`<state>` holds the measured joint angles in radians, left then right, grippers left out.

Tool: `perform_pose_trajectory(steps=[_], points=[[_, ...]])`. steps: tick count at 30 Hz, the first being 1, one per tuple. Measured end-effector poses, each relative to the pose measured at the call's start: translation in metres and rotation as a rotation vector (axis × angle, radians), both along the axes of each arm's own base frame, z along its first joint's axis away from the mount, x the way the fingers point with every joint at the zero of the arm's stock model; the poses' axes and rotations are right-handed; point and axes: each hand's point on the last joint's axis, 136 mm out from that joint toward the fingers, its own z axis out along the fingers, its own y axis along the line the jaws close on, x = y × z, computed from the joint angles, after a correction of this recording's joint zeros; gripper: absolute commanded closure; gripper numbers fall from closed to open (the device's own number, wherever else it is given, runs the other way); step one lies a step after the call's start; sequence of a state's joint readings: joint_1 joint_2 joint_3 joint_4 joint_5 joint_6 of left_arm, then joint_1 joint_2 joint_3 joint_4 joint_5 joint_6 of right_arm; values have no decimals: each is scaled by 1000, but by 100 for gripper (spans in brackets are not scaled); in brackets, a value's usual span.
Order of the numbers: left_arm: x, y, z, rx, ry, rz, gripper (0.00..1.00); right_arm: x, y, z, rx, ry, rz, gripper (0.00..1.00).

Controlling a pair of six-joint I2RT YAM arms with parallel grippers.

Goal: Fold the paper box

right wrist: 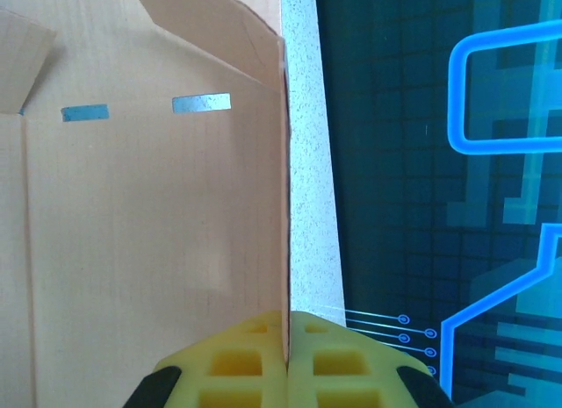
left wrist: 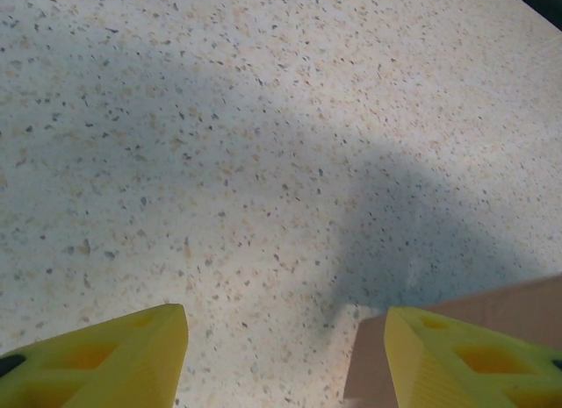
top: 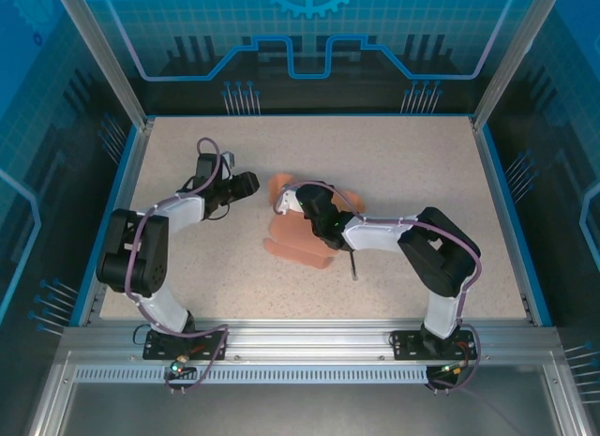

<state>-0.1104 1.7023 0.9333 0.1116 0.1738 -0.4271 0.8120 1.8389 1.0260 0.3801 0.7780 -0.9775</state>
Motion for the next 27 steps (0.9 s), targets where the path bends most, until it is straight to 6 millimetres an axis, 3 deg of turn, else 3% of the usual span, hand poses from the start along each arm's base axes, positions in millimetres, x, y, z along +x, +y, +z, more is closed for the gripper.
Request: perform_pose_trajectory(steps=[6,10,13,19,27], points=[[24,-10,-8,-22,23,-47,41,0,0,1,2,-2,0,100],[27,-20,-22,-49,56,-97,41,0,1,1,0,-2,2,100],[23,-31,-31,-72,77,-140,41,0,1,1,-5,-3,4,100],[17,-55,-27,-132,39,-233,41,-1,-1,-2,-10,-1,5,100],[-10,-67,-46,-154,54,-294,41,-1,-1,-3,-7,2,4,100]])
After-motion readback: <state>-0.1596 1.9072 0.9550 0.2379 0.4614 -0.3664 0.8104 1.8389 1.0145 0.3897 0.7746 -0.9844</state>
